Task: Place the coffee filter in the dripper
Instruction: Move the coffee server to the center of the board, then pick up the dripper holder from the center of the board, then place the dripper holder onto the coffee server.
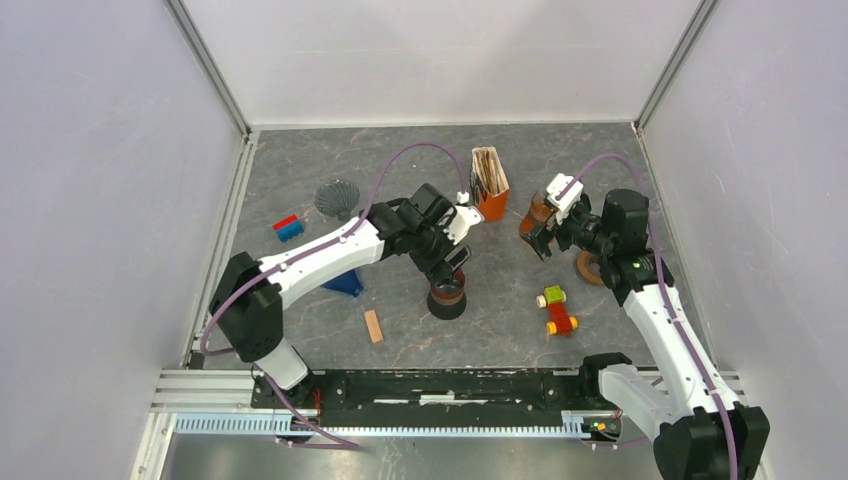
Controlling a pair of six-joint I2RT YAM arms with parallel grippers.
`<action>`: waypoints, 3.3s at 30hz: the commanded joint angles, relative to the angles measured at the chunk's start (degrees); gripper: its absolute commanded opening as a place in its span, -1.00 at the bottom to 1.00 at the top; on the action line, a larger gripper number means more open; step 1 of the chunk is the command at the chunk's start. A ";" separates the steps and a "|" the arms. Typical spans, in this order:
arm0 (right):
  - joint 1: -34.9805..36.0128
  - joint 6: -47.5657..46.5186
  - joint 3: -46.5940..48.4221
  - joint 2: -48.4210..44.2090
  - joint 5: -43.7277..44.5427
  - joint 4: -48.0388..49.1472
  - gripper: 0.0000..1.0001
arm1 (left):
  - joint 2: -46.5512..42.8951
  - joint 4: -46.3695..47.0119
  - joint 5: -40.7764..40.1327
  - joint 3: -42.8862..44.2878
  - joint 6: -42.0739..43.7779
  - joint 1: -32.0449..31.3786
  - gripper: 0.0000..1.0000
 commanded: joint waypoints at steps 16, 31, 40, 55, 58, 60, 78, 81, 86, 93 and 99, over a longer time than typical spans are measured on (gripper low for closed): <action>0.18 0.78 -1.71 -0.78 -0.17 3.59 0.96 | 8.98 7.40 -8.34 16.09 -5.46 18.89 0.85; 0.16 -0.17 -2.41 -2.60 -0.08 2.88 0.96 | 34.49 -2.97 -5.88 36.97 -9.14 23.05 0.69; 0.10 -0.17 -2.99 -2.24 -0.17 3.35 0.96 | 31.37 1.10 -6.55 28.33 -7.58 23.05 0.61; 0.14 -0.16 -2.72 -2.51 0.35 3.30 0.96 | 27.65 -0.50 -3.57 28.49 -5.04 23.03 -0.19; 0.13 -0.17 -2.72 -2.63 0.52 3.32 0.96 | 24.15 -3.06 -2.11 29.10 -3.58 23.05 -0.44; 0.15 -0.21 -2.83 -2.83 0.70 3.24 0.96 | 20.87 -5.12 -1.46 29.08 -1.88 23.05 -0.49; 0.16 0.54 -2.55 -1.89 -1.09 3.76 0.96 | 2.88 -14.79 0.03 17.09 -1.56 5.55 -0.58; 0.10 0.45 -2.72 -1.97 -0.96 3.65 0.96 | 3.41 -14.71 0.65 16.17 -1.57 3.80 -0.57; 0.13 0.27 -3.31 -2.30 -1.13 3.84 0.96 | 4.23 -14.79 -0.40 15.90 -1.42 2.58 -0.55; 0.16 0.18 -3.73 -2.18 -1.22 4.18 0.96 | 3.91 -14.40 -0.04 15.28 -1.65 1.69 -0.55; 0.13 0.01 -4.39 -2.57 -1.22 4.39 0.96 | 0.55 -12.50 -2.42 14.45 -1.79 1.51 -0.60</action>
